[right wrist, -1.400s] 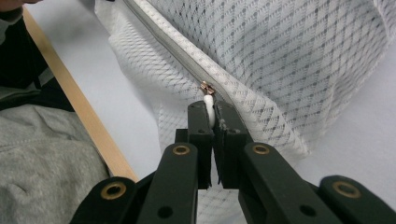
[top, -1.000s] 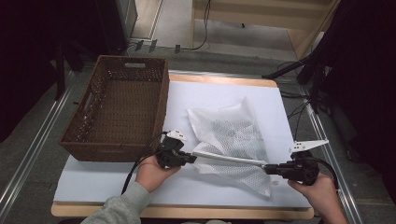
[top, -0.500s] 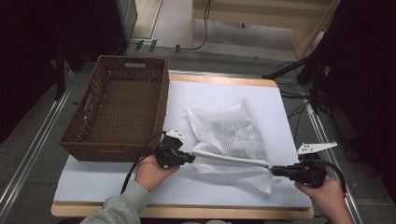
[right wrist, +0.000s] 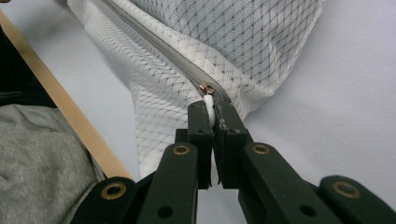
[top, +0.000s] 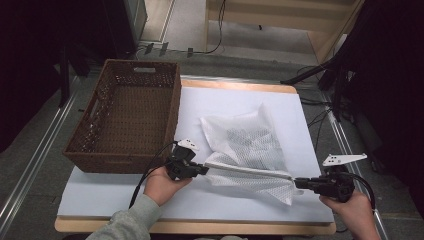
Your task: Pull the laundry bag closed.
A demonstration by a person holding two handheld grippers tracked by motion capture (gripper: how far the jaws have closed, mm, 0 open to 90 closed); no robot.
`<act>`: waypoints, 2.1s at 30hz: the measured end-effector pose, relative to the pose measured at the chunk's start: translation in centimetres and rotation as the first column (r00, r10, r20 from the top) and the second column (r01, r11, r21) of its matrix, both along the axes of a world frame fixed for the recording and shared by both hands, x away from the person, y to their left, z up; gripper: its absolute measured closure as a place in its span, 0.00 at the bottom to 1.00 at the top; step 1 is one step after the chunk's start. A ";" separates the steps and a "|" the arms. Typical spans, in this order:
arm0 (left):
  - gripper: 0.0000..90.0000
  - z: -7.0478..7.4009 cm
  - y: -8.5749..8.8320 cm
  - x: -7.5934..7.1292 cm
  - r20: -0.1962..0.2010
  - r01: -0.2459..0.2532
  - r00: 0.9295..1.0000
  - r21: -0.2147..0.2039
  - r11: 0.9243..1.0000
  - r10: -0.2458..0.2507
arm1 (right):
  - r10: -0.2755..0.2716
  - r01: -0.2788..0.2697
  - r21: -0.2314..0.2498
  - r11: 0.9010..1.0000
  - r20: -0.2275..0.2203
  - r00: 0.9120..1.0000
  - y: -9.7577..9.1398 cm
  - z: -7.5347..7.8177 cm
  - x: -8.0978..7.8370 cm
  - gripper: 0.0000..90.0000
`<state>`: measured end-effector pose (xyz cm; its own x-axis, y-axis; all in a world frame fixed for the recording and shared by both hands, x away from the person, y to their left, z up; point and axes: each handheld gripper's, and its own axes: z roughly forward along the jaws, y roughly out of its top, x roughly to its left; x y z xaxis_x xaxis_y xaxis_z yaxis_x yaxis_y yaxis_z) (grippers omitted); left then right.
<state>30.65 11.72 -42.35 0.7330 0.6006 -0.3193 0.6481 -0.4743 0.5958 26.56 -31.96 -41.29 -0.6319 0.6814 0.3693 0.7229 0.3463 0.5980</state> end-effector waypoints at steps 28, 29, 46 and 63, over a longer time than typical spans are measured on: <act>0.97 -0.4 0.1 0.0 -0.009 -0.002 1.000 -0.011 1.000 0.002 | -0.030 0.029 -0.036 0.999 -0.010 1.000 0.0 -0.2 0.3 0.97; 0.97 -0.4 0.1 0.0 -0.007 -0.002 1.000 -0.010 1.000 0.002 | -0.029 0.029 -0.039 0.999 -0.011 1.000 0.0 -0.2 0.3 0.98; 0.89 -1.3 -1.0 -1.1 -0.055 0.038 0.998 -0.010 0.999 -0.039 | 0.008 -0.009 -0.054 0.998 -0.023 1.000 1.3 -0.7 0.6 0.97; 0.47 0.0 -0.2 -1.8 0.006 0.046 0.999 -0.047 0.998 -0.046 | -0.017 0.019 -0.022 1.000 0.098 0.995 1.1 -0.6 0.3 0.69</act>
<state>28.85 11.53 -42.37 0.7611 0.5507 -0.3427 0.6234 -0.4751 0.6210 26.86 -30.85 -41.88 -0.6521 0.7004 0.2903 0.6672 0.3484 0.6584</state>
